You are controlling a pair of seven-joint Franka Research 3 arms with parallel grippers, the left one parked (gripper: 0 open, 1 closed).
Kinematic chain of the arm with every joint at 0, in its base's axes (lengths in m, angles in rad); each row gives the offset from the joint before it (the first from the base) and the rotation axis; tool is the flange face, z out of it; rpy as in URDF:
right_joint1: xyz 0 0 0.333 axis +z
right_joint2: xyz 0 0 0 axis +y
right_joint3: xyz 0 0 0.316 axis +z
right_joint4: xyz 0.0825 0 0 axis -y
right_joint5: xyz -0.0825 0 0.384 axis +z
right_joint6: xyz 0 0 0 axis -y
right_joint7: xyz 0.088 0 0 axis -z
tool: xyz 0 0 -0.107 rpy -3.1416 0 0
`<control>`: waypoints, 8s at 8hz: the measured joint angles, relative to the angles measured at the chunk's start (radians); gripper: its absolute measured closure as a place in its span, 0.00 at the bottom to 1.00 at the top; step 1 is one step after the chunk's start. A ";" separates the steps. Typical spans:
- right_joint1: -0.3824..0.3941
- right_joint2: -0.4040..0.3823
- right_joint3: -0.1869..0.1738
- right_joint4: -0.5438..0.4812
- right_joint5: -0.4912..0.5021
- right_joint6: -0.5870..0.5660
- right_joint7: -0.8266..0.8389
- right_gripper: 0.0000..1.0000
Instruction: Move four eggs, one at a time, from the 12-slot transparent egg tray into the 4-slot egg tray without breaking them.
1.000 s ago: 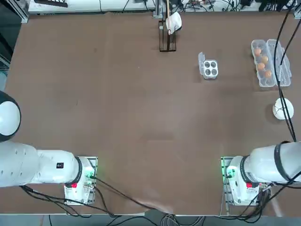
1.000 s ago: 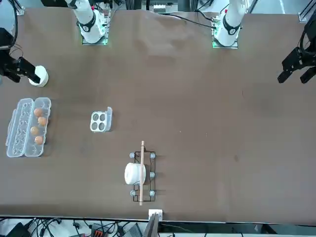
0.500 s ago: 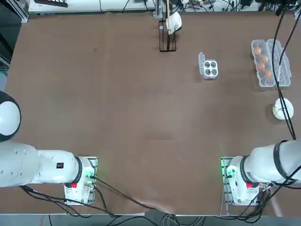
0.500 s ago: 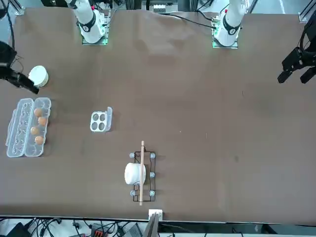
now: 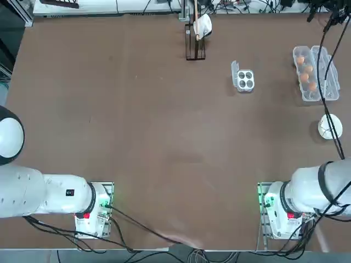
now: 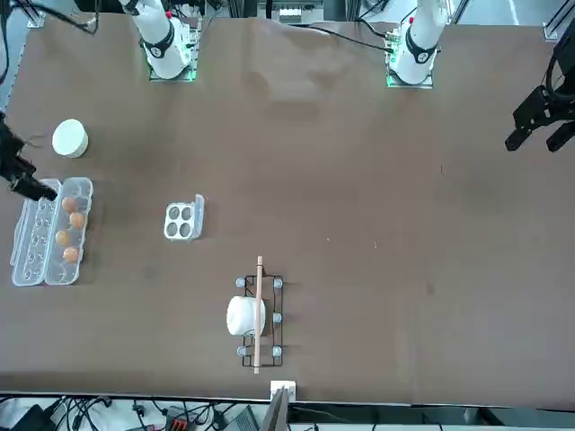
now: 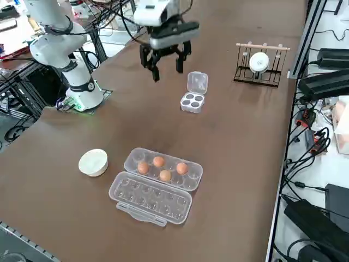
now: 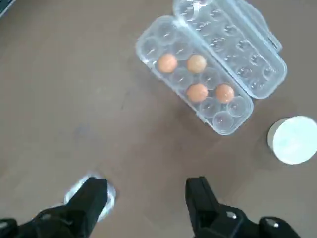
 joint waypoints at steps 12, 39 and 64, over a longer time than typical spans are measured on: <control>-0.185 0.227 -0.001 -0.217 0.000 0.400 0.413 0.14; -0.204 0.370 -0.015 -0.218 0.000 0.577 0.550 0.19; -0.178 0.225 -0.002 -0.149 -0.007 0.334 0.646 0.42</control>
